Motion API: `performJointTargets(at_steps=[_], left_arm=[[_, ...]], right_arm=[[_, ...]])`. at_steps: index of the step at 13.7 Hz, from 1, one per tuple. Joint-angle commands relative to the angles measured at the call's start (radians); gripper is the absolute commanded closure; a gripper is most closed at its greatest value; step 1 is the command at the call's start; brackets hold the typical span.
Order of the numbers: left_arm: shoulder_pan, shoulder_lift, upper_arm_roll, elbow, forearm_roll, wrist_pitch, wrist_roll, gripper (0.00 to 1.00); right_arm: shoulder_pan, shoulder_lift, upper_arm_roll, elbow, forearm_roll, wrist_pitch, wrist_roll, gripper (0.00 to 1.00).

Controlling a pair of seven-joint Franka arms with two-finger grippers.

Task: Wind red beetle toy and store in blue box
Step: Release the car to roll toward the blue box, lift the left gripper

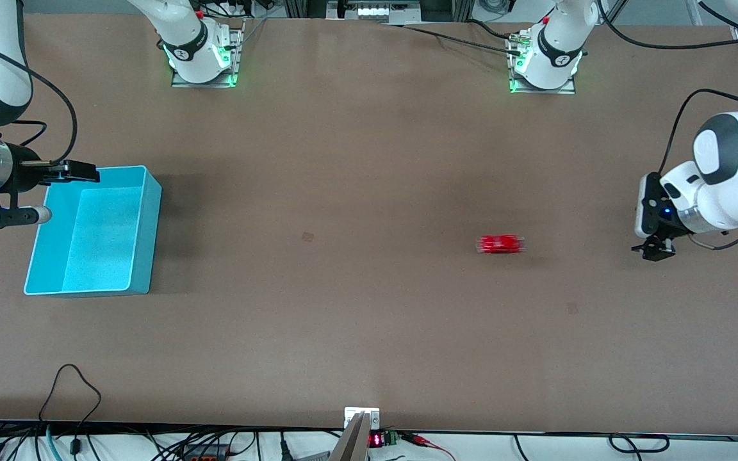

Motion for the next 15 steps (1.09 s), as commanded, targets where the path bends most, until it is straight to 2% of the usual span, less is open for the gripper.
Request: performJointTargets(at_steps=[1,4,6,9,12,15], left_arm=[[-0.057,-0.021,0.003,0.004,-0.012,-0.014,-0.15,0.0],[-0.1,-0.009,0.003,0.045,-0.014,-0.005,-0.425,0.0],[-0.103,0.0,0.003,0.076,-0.044,-0.003,-0.607,0.0],[-0.102,-0.004,0.003,0.079,-0.047,0.004,-0.842,0.0],[-0.099,-0.001,0.009,0.142,-0.043,0.015,-1.028,0.0],[-0.108,-0.007,0.057,0.231,-0.04,-0.061,-1.316,0.0]], right_arm=[[-0.009,0.004,-0.004,0.002,0.021,-0.014,0.009,0.0],[-0.018,0.017,-0.006,-0.009,0.021,-0.013,0.01,0.0],[-0.018,0.016,-0.006,-0.074,0.027,0.036,0.01,0.0],[-0.02,-0.053,-0.004,-0.287,0.026,0.26,-0.012,0.0],[-0.023,-0.087,0.002,-0.442,0.022,0.43,-0.065,0.0],[-0.029,-0.052,0.003,-0.547,0.015,0.656,-0.404,0.0]])
